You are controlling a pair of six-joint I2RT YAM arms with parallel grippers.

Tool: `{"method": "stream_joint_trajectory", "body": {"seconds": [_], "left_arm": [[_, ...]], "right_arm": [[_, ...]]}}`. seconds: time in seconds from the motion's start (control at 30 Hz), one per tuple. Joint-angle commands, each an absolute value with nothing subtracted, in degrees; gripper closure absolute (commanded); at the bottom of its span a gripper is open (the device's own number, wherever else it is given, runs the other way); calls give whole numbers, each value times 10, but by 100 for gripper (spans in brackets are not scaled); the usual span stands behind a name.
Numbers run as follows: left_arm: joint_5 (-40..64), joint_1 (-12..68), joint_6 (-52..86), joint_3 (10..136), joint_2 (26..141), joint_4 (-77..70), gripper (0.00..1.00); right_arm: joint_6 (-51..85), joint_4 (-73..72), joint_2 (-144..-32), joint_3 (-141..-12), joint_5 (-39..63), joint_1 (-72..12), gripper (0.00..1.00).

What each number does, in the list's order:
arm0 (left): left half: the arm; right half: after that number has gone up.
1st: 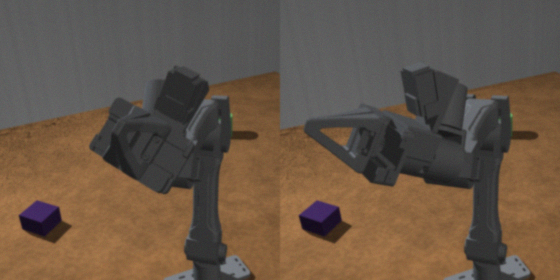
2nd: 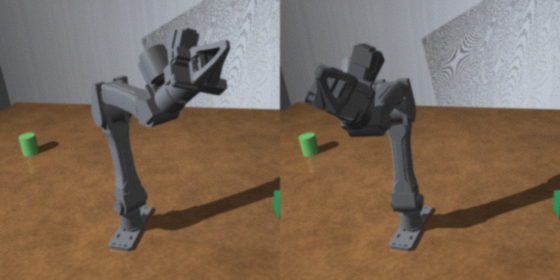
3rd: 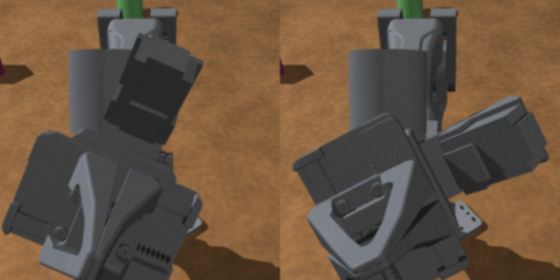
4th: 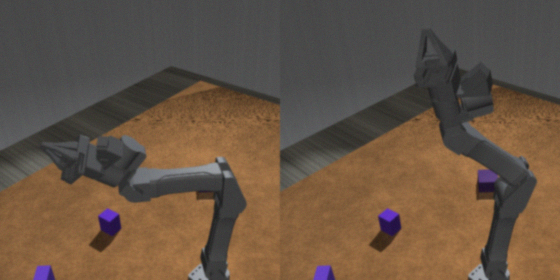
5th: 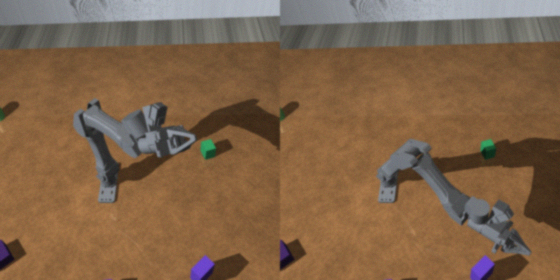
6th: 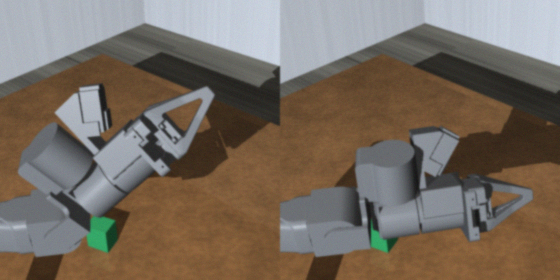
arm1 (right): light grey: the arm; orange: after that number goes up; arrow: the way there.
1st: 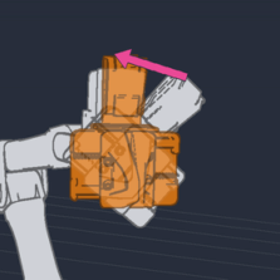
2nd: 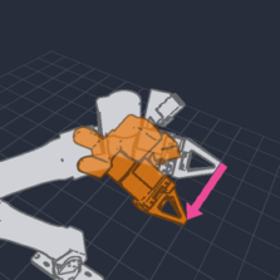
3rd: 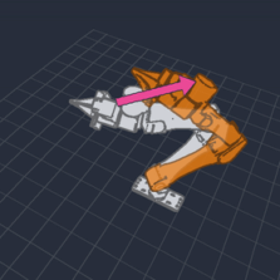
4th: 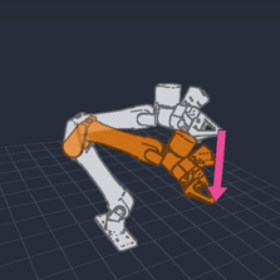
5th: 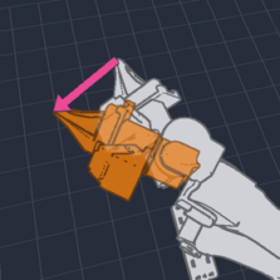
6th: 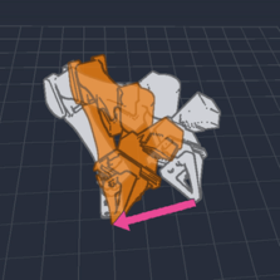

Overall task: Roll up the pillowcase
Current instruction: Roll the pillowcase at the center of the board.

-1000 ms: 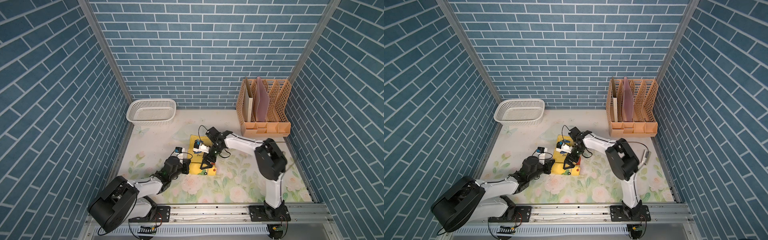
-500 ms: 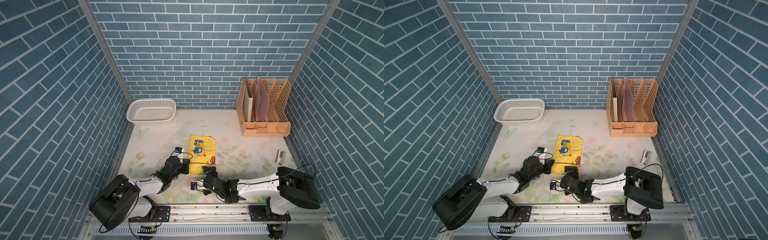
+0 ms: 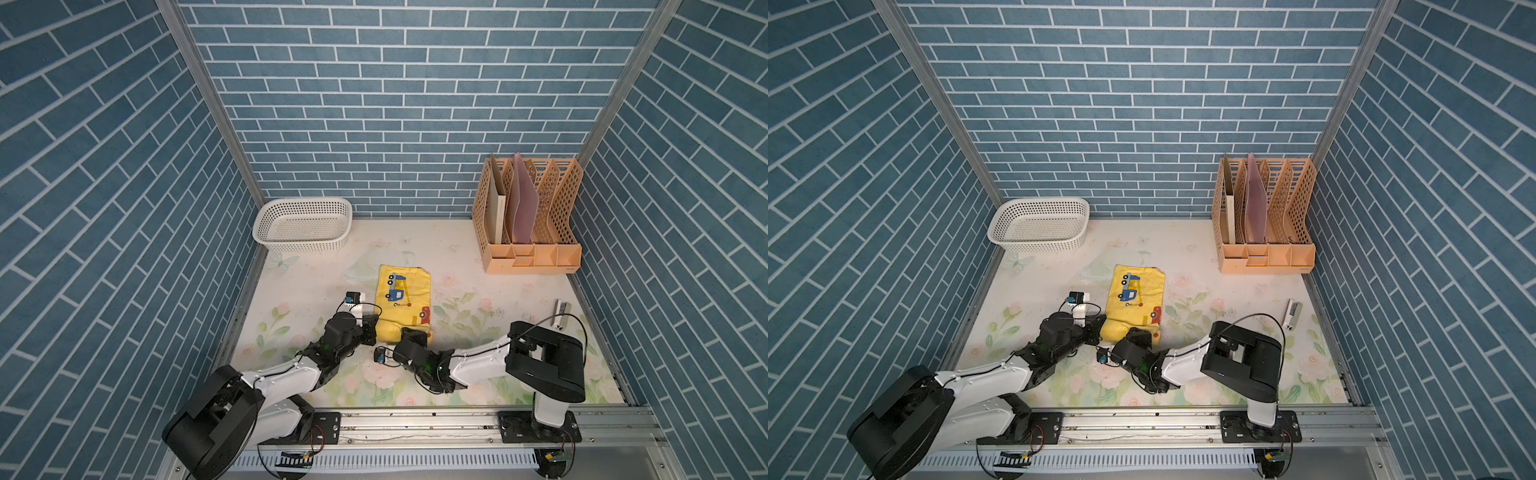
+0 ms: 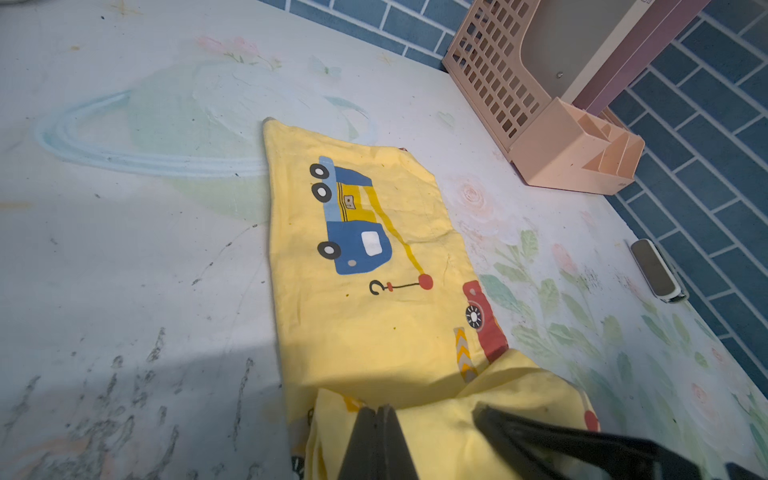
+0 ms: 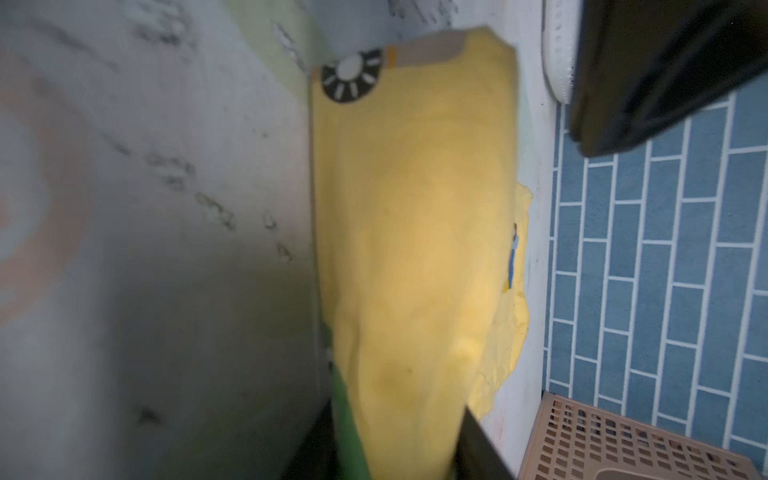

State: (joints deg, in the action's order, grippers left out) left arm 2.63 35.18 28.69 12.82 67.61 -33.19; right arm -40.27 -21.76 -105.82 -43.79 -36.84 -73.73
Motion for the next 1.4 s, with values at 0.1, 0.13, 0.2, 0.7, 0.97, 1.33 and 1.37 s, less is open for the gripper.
{"method": "stream_joint_trajectory", "body": {"seconds": [0.1, 0.13, 0.2, 0.7, 0.97, 1.33, 1.37], "left_arm": [[5, 352, 297, 123, 649, -309, 100], [-1, 351, 299, 124, 636, -303, 100], [-15, 346, 301, 125, 600, -285, 99], [-15, 332, 276, 141, 547, -234, 98], [-30, 332, 285, 121, 519, -235, 98], [49, 381, 283, 114, 616, -340, 99], [42, 381, 288, 111, 630, -350, 100]], "right_arm": [[-358, -92, -1021, -472, -263, -716, 100], [-342, -62, -1004, -481, -217, -708, 100], [-303, 26, -971, -518, -81, -675, 100], [-312, 455, -1145, -835, 425, -476, 100], [-331, 542, -1276, -937, 474, -462, 100], [-296, 524, -1301, -968, 456, -453, 88], [-288, 514, -1298, -969, 450, -452, 82]]}}
